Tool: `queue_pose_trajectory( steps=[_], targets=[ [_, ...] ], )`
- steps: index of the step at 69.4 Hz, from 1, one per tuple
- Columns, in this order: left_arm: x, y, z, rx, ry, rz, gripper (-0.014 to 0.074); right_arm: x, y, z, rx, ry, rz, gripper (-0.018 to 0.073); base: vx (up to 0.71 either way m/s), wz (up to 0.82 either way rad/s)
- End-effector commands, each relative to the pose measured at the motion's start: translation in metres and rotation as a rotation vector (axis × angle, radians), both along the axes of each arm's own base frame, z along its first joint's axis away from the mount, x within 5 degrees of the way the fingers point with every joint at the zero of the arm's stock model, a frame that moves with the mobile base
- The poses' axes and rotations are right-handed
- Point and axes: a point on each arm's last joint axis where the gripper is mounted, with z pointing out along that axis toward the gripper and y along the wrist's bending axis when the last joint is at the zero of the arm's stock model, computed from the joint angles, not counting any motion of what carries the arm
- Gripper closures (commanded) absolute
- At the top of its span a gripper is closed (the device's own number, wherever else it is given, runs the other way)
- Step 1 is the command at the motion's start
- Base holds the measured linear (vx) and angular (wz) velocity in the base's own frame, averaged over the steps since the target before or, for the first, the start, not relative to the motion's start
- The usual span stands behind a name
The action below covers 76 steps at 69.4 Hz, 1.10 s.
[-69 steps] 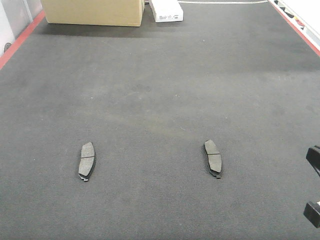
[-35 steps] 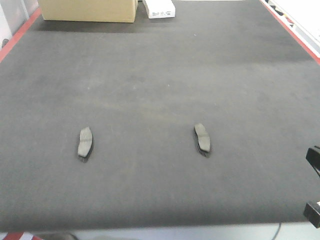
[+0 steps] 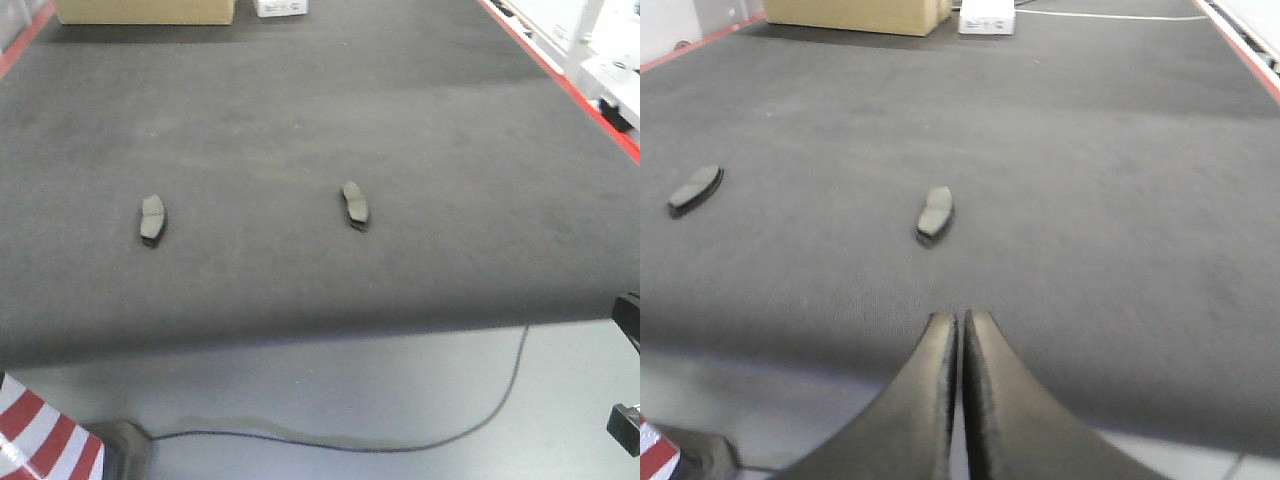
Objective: Move and align brake pads A on conveyor
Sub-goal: 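Back the base away from the conveyor belt and turn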
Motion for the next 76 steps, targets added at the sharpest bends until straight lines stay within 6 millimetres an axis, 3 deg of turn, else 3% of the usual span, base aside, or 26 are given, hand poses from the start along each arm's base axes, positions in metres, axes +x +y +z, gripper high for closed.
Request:
queue_pose_trajectory(
  steps=[1, 52, 76],
  targets=[
    [0.0009, -0.0029, 0.0132, -0.030, -0.078, -0.027, 0.0601, 0.0021, 0.0002, 0.0159, 0.008, -0.098, 0.000, 0.0568, -0.29, -0.19],
    [0.0009, -0.0029, 0.0132, -0.030, -0.078, -0.027, 0.0601, 0.0020, 0.0002, 0.0153, 0.006, -0.092, 0.000, 0.0568, -0.22, -0.08],
    [0.0009, -0.0029, 0.0132, -0.030, -0.078, -0.027, 0.0601, 0.0020, 0.0002, 0.0153, 0.006, -0.092, 0.000, 0.0568, -0.11, -0.45]
  ],
)
